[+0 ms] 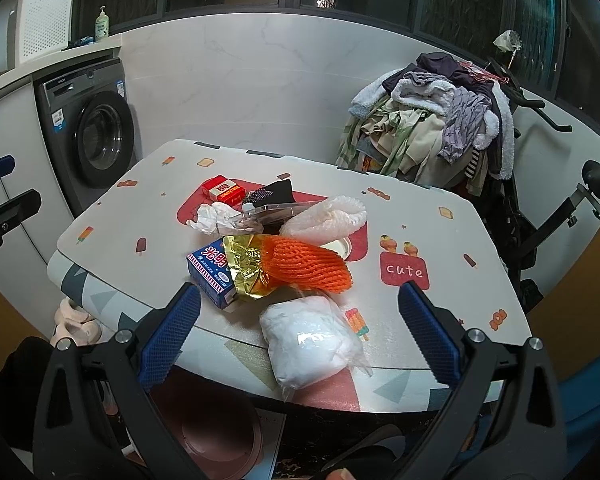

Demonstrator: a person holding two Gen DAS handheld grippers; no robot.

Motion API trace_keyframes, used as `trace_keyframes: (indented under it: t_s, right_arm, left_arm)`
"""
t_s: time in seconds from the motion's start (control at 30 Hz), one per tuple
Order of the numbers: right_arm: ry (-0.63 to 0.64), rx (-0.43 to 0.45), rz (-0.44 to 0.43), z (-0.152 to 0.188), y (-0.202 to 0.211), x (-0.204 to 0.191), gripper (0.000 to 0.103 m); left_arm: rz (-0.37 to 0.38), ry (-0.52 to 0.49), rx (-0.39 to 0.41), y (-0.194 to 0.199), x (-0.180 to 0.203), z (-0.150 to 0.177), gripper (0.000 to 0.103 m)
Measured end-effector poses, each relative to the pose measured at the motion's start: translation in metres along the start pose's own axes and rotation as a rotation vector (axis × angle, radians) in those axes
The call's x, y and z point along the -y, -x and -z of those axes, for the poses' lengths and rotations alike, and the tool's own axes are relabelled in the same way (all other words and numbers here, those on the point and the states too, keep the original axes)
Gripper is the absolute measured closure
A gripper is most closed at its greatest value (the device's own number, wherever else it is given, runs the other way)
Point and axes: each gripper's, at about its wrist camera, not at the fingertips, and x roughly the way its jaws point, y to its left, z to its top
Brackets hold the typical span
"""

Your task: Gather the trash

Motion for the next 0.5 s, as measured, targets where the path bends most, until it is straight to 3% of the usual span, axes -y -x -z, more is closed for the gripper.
trace_keyframes:
  t_s: [0.5]
  right_arm:
    - [-0.005,-0.002,-0.008,0.0021,-0.0028,-0.004,0.006]
  left_arm:
    - [0.002,0.002,-0.004,0.0,0.0001,-0.0001,0.005]
